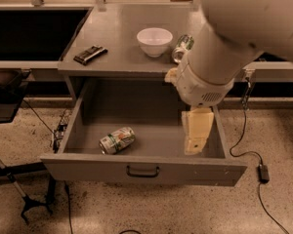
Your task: Pick 7up can from top drawer and place on counter
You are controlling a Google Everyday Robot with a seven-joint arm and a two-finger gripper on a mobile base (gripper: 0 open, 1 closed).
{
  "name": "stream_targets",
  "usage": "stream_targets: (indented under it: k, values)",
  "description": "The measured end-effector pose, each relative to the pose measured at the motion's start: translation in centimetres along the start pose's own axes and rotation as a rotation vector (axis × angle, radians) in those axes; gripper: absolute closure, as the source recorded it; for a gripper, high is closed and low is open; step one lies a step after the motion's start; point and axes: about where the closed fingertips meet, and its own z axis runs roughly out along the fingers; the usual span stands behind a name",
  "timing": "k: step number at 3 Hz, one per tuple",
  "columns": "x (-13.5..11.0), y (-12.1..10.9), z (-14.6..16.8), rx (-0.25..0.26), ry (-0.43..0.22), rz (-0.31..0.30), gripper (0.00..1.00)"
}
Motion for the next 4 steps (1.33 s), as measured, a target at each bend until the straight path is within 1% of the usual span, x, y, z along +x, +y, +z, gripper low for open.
stream_targets:
  k: [1,2,3,4]
  values:
    - [-3.2,-1.1,3.6,-0.008,-0.005,-0.124,0.00]
    - [-3.1,-1.1,3.4,0.005,-0.009,-0.120,0.00]
    - [-5.4,-2.8,3.6,0.064,-0.068,-0.197,0.00]
    - [-9.2,-5.4,4.6,0.122,-0.107,-0.304,0.00]
